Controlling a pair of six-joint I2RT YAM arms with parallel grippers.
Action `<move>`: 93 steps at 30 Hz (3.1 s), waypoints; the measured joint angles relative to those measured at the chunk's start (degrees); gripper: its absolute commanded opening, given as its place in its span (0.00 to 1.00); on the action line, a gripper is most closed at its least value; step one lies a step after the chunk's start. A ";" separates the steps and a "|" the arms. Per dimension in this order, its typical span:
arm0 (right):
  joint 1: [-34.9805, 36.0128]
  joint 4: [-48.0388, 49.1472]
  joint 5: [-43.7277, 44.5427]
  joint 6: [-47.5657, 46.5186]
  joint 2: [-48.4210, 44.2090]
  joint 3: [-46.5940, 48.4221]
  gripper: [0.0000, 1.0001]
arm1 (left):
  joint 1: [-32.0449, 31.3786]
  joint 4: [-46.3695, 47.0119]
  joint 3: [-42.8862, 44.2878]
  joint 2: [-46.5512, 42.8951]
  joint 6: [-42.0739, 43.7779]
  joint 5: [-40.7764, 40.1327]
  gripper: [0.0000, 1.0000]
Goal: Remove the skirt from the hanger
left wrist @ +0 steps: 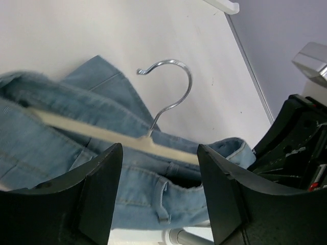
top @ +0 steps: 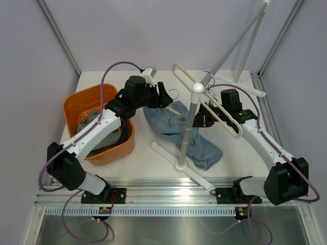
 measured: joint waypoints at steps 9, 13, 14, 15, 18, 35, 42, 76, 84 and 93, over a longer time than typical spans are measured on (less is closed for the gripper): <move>0.02 0.35 -2.58 1.40 -1.77 -0.33 0.00 | -2.69 -0.13 5.09 4.63 1.62 -5.14 0.59; 0.04 0.39 -3.65 1.81 -2.93 -0.50 0.00 | -3.65 -0.61 5.11 5.84 3.32 -6.88 0.53; 0.04 0.37 -3.63 1.90 -3.10 -0.61 0.00 | -4.02 -0.59 5.11 6.01 3.87 -7.06 0.52; 0.04 0.35 -3.61 1.95 -3.15 -0.72 0.00 | -4.24 -0.63 5.11 6.03 4.15 -7.19 0.51; 0.07 0.35 -3.93 1.95 -3.23 -0.85 0.00 | -4.85 -0.90 5.03 6.03 4.87 -7.21 0.50; 0.50 0.13 -4.07 3.76 -3.69 -0.81 0.40 | -5.75 0.55 0.09 3.82 7.04 -6.08 0.00; 0.50 -1.11 0.98 1.66 -6.47 0.55 0.65 | -5.75 -7.56 4.72 5.60 6.51 -10.14 0.00; 1.81 -10.75 18.71 4.26 -22.75 -2.16 0.10 | -4.44 -15.58 17.59 6.03 10.60 -1.92 0.00; 1.05 -12.20 20.39 5.27 -22.29 -2.32 0.45 | 0.37 -16.90 14.80 3.96 10.21 0.00 0.00; 0.76 -15.56 20.68 4.74 -22.23 -3.63 0.00 | 2.67 -16.76 15.85 2.27 9.38 -0.24 0.00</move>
